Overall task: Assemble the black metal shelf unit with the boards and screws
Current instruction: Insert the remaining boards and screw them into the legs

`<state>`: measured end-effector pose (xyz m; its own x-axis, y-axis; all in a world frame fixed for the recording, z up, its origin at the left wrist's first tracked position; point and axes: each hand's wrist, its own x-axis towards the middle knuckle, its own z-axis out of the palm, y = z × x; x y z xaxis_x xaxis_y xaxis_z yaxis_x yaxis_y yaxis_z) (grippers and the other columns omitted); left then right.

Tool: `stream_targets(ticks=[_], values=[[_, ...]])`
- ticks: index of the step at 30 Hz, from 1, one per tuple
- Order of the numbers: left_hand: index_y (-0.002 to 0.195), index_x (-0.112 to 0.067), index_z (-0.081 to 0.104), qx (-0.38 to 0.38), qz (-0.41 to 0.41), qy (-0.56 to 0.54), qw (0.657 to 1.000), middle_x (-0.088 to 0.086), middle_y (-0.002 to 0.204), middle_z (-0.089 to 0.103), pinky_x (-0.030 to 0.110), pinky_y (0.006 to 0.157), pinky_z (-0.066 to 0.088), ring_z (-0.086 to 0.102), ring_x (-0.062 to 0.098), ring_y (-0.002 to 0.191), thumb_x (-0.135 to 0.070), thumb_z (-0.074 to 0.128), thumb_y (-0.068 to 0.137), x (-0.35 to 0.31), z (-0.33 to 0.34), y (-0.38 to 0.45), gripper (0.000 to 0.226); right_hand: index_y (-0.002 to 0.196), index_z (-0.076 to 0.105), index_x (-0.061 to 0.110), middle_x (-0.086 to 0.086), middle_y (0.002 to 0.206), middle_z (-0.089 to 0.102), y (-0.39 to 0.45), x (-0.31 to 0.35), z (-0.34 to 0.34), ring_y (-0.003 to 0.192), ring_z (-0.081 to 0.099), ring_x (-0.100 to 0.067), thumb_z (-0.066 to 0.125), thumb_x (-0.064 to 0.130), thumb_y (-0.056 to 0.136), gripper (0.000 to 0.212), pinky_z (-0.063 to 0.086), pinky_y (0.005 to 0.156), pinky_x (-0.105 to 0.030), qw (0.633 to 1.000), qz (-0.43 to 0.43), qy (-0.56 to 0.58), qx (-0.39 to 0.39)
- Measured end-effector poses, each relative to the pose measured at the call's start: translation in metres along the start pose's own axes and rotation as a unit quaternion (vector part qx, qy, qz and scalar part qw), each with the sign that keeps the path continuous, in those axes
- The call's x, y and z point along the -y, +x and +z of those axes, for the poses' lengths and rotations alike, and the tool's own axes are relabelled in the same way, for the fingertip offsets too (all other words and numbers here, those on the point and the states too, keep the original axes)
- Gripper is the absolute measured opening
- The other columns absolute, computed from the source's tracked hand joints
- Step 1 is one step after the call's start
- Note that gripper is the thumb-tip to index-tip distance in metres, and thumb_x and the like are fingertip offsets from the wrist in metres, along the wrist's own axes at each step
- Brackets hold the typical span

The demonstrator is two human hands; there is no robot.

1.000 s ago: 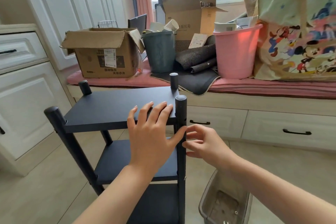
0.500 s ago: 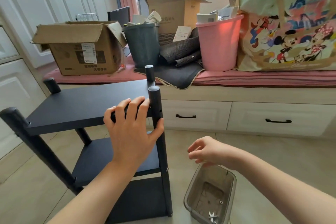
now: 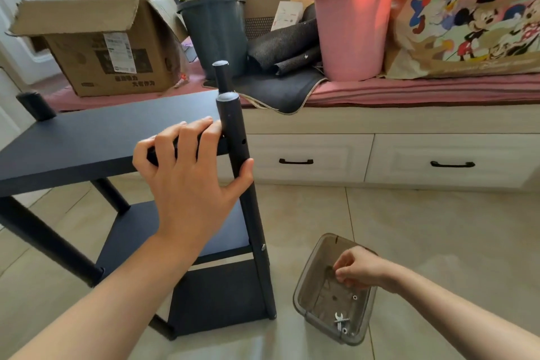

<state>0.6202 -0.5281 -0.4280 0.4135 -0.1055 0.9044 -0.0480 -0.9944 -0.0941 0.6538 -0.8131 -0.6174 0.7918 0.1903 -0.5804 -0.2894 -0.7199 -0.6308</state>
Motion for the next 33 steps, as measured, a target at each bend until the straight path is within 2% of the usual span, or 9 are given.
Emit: stream_targets(ticks=[2, 7, 11, 14, 16, 19, 21, 24, 33], values=[[0.121, -0.013, 0.059, 0.001, -0.004, 0.001, 1.0, 0.008, 0.12, 0.063, 0.047, 0.095, 0.027, 0.047, 0.031, 0.113, -0.058, 0.051, 0.093, -0.001, 0.0, 0.0, 0.053, 0.111, 0.063, 0.008, -0.01, 0.096, 0.073, 0.014, -0.013, 0.016, 0.082, 0.07, -0.019, 0.062, 0.012, 0.094, 0.018, 0.059, 0.077, -0.034, 1.0, 0.005, -0.028, -0.001], [0.121, -0.012, 0.059, 0.012, -0.016, -0.006, 1.0, 0.009, 0.12, 0.062, 0.047, 0.096, 0.026, 0.044, 0.03, 0.115, -0.058, 0.05, 0.094, -0.003, -0.001, 0.0, 0.054, 0.11, 0.065, 0.012, -0.004, 0.111, 0.068, 0.049, -0.034, 0.053, 0.103, 0.065, -0.017, 0.063, 0.017, 0.092, 0.019, 0.051, 0.083, -0.024, 0.986, -0.013, -0.168, 0.01], [0.121, -0.012, 0.058, 0.017, -0.013, -0.009, 1.0, 0.01, 0.12, 0.062, 0.048, 0.095, 0.027, 0.043, 0.03, 0.114, -0.056, 0.055, 0.093, -0.002, -0.002, -0.001, 0.053, 0.094, 0.062, 0.016, -0.002, 0.094, 0.061, 0.073, -0.046, 0.072, 0.088, 0.062, -0.021, 0.054, 0.006, 0.091, 0.013, 0.045, 0.067, -0.025, 0.963, -0.007, -0.268, 0.031], [0.121, -0.012, 0.058, 0.023, -0.018, -0.012, 0.999, 0.009, 0.121, 0.062, 0.051, 0.095, 0.029, 0.043, 0.03, 0.114, -0.056, 0.057, 0.092, -0.002, -0.003, -0.001, 0.053, 0.101, 0.061, 0.009, -0.012, 0.107, 0.062, 0.086, -0.056, 0.078, 0.089, 0.06, -0.026, 0.047, -0.002, 0.09, 0.021, 0.047, 0.073, -0.033, 0.942, 0.005, -0.334, 0.045], [0.122, -0.011, 0.059, 0.024, -0.017, -0.014, 0.999, 0.009, 0.122, 0.062, 0.05, 0.095, 0.028, 0.043, 0.03, 0.114, -0.056, 0.057, 0.092, -0.003, -0.005, -0.001, 0.053, 0.104, 0.058, 0.007, -0.016, 0.116, 0.06, 0.091, -0.063, 0.082, 0.092, 0.057, -0.026, 0.045, -0.005, 0.09, 0.024, 0.044, 0.076, -0.034, 0.928, 0.011, -0.368, 0.058], [0.121, -0.011, 0.061, 0.022, -0.014, -0.012, 1.0, 0.009, 0.121, 0.063, 0.048, 0.095, 0.026, 0.043, 0.029, 0.114, -0.056, 0.056, 0.093, -0.002, -0.005, -0.001, 0.054, 0.123, 0.052, 0.002, -0.02, 0.128, 0.053, 0.103, -0.073, 0.09, 0.109, 0.056, -0.029, 0.04, -0.008, 0.092, 0.034, 0.042, 0.082, -0.035, 0.923, 0.017, -0.378, 0.076], [0.121, -0.011, 0.062, 0.022, -0.015, -0.009, 1.0, 0.009, 0.121, 0.063, 0.048, 0.095, 0.026, 0.044, 0.029, 0.113, -0.057, 0.056, 0.093, -0.002, -0.005, -0.001, 0.054, 0.132, 0.048, 0.001, -0.021, 0.133, 0.049, 0.107, -0.075, 0.094, 0.121, 0.053, -0.032, 0.036, -0.006, 0.095, 0.039, 0.044, 0.092, -0.038, 0.919, 0.017, -0.385, 0.089], [0.121, -0.011, 0.062, 0.024, -0.016, -0.006, 1.0, 0.008, 0.121, 0.063, 0.048, 0.095, 0.026, 0.044, 0.029, 0.114, -0.058, 0.056, 0.093, -0.003, -0.005, -0.002, 0.055, 0.136, 0.047, 0.002, -0.02, 0.137, 0.049, 0.113, -0.076, 0.097, 0.126, 0.051, -0.034, 0.039, -0.004, 0.097, 0.04, 0.044, 0.104, -0.042, 0.909, 0.017, -0.404, 0.106], [0.121, -0.012, 0.061, 0.024, -0.02, -0.009, 0.999, 0.009, 0.121, 0.063, 0.048, 0.095, 0.027, 0.046, 0.031, 0.113, -0.057, 0.057, 0.093, -0.003, -0.004, -0.003, 0.054, 0.135, 0.051, 0.001, -0.018, 0.137, 0.054, 0.117, -0.074, 0.104, 0.126, 0.054, -0.032, 0.035, -0.006, 0.097, 0.041, 0.046, 0.099, -0.041, 0.892, 0.001, -0.436, 0.116]])
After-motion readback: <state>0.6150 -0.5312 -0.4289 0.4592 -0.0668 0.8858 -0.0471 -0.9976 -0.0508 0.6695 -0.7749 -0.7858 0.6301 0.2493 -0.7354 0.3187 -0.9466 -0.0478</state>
